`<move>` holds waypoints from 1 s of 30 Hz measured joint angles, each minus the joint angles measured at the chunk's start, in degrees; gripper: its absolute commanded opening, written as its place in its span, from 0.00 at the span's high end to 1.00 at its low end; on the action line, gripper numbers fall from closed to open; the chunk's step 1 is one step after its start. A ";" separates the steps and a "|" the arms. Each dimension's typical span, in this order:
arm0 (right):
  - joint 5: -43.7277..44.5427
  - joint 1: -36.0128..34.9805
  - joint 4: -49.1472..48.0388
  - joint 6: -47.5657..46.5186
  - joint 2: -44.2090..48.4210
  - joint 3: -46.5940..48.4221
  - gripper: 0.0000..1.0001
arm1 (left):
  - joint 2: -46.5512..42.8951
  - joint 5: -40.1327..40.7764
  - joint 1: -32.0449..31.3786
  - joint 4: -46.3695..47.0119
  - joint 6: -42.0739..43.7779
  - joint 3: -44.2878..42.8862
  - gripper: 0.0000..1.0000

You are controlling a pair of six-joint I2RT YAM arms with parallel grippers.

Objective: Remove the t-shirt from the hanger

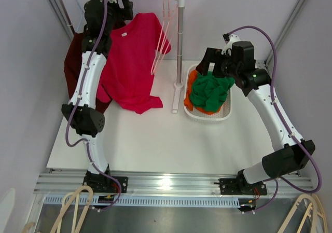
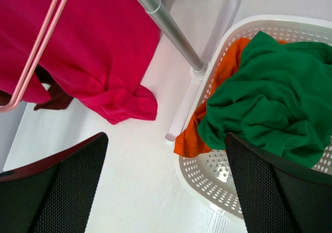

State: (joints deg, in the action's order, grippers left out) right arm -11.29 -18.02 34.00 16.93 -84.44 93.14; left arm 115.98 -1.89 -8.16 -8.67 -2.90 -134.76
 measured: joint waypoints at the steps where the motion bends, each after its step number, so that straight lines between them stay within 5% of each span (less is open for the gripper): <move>1: -0.09 -0.04 0.00 0.00 0.00 0.00 0.00 | -0.55 -1.84 0.22 -0.17 -0.07 0.00 0.04; 17: -0.39 -3.37 1.46 -0.11 -1.73 4.33 0.01 | -5.40 -30.40 15.89 -2.95 -7.54 -3.89 0.00; 30: -0.15 -5.81 1.92 -0.26 -3.82 6.27 0.00 | -0.87 -41.29 16.33 -5.66 -7.41 -4.22 0.04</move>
State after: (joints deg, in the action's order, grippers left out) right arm -11.44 -23.83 35.92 16.67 -88.27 99.42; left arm 115.11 -43.18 8.16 -14.33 -10.31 -138.98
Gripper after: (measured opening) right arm 0.993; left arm 0.990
